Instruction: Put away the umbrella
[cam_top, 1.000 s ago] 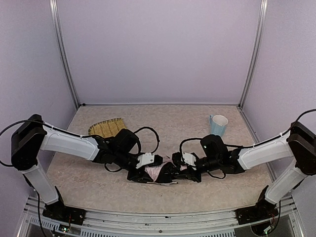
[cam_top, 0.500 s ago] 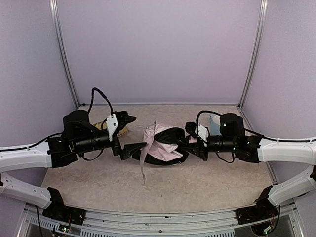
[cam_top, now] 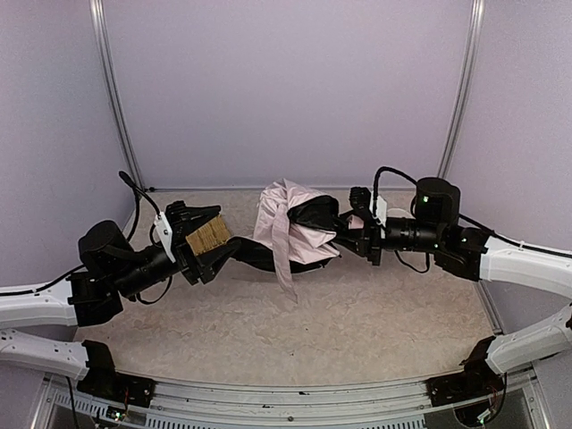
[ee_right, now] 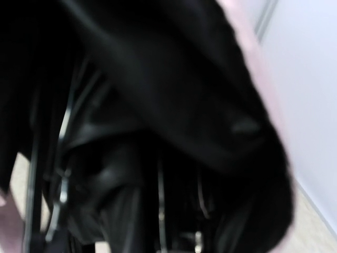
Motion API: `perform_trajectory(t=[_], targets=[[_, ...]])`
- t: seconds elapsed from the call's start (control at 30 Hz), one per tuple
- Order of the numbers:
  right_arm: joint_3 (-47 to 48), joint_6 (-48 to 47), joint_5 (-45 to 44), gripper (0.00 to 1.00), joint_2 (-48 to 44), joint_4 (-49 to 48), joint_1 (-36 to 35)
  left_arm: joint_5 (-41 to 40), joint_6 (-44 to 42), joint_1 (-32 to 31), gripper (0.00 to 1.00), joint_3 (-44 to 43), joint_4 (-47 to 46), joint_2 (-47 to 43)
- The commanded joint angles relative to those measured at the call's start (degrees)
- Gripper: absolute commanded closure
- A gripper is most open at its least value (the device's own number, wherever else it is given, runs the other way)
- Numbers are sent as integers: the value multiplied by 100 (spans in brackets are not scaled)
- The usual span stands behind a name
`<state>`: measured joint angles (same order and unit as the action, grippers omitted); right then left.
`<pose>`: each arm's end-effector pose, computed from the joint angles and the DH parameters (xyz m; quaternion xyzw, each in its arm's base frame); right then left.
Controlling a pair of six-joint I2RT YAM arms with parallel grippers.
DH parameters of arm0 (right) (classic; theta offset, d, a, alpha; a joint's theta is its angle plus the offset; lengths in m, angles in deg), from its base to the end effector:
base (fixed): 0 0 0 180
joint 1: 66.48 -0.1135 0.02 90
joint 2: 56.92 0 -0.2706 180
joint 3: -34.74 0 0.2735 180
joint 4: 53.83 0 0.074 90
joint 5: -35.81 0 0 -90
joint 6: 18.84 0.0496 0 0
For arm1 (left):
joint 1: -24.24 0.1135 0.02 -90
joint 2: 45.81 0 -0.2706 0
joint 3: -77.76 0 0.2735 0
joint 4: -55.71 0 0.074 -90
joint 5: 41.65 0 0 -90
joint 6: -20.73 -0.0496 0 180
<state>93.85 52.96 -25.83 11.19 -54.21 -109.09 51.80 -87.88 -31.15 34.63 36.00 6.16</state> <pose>0.2089 0.2242 0.3042 -0.5098 0.5532 0.3152 0.5785 0.1366 -0.2032 0.3079 0.4017 0.4945 -0.2613 0.7252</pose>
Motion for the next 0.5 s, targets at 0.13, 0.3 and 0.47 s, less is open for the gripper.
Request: perform_trajectory(t=[0.13,0.3,0.47], targets=[[524,-341,698,100,-103,162,36,-992,-1236,4,17,46,618,345],[549,-347,672,100,-71,237,40,283,-1193,99,23,-266,1294,501],[565,-218,26,100,-51,202,42,569,-1181,-136,71,-412,1743,585]])
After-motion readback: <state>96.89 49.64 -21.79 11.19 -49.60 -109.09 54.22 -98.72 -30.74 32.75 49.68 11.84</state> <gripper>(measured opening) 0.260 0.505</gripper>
